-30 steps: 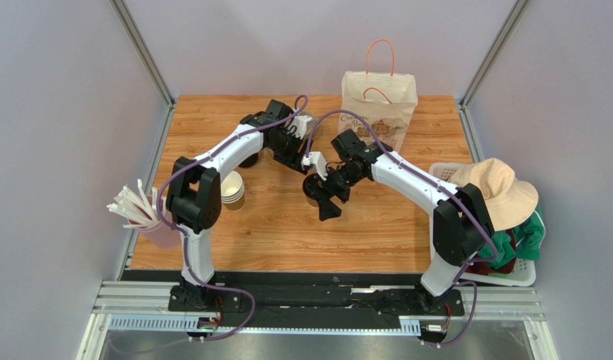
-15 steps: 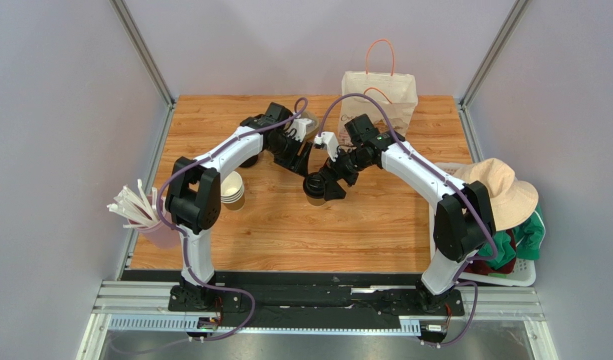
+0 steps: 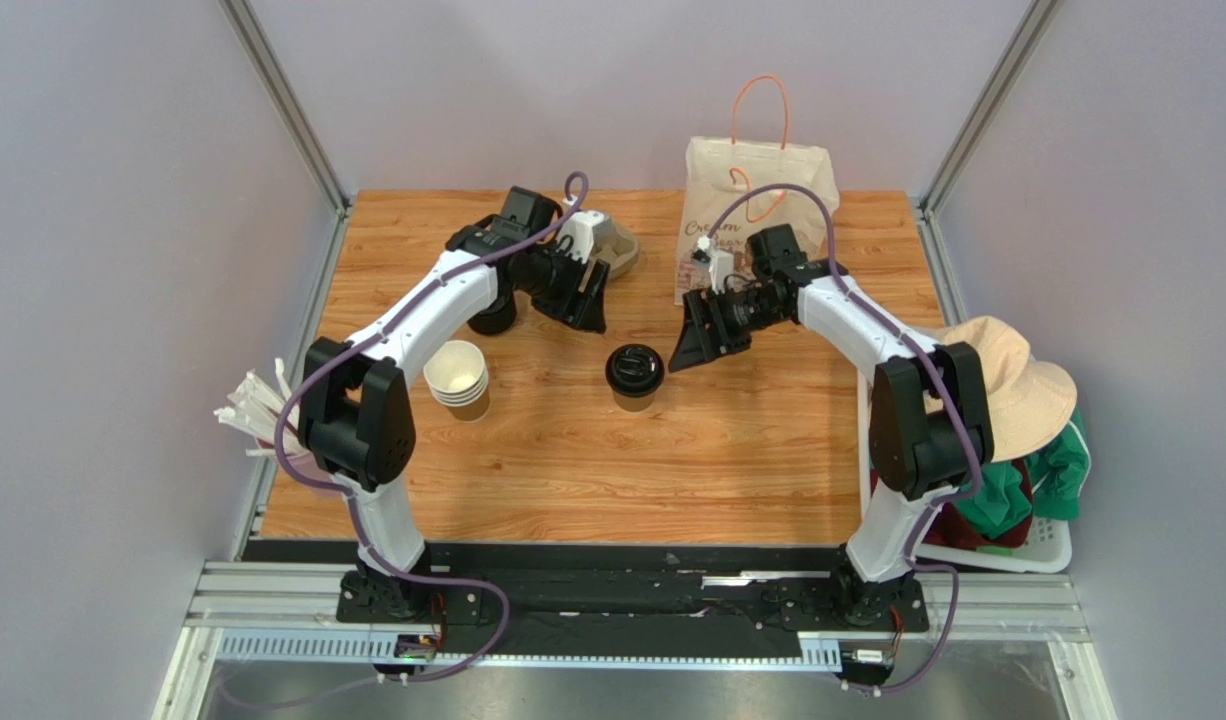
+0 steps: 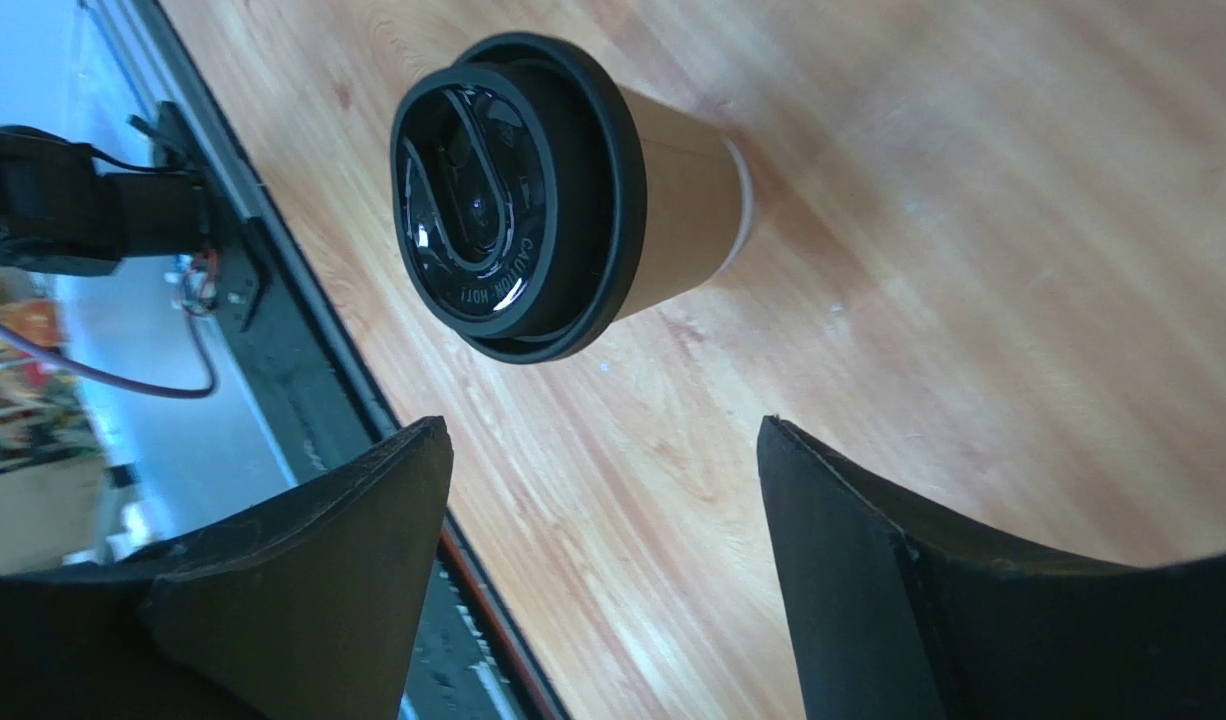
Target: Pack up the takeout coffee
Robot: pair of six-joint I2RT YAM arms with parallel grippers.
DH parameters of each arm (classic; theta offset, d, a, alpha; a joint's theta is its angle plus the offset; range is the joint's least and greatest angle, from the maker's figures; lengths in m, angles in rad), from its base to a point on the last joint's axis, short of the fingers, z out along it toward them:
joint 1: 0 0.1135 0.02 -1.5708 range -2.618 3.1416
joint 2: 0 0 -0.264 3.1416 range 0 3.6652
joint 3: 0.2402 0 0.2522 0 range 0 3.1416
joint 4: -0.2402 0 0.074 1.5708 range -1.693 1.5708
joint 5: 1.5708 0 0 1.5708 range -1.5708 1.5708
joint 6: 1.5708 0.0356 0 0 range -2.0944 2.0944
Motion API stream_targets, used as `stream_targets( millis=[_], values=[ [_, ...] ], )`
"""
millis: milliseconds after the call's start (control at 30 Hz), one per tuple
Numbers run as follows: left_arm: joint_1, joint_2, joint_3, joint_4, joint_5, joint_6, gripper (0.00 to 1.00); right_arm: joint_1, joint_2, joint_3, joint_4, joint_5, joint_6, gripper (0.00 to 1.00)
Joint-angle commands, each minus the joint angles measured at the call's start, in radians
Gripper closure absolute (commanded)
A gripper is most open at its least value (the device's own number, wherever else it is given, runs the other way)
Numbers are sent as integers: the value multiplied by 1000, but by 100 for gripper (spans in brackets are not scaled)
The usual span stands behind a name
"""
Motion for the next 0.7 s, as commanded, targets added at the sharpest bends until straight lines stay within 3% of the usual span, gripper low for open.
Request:
stream_targets(
  millis=[0, 300, 667],
  values=[
    [-20, -45, 16, 37, 78, 13, 31, 11, 50, -38, 78, -91, 121, 23],
    [-129, -20, -12, 80, -5, 27, 31, 14, 73, -82, 179, -94, 203, 26],
    [-155, 9, -27, 90, -68, 32, 30, 24, -8, -187, 311, 4, 299, 31]
  ],
)
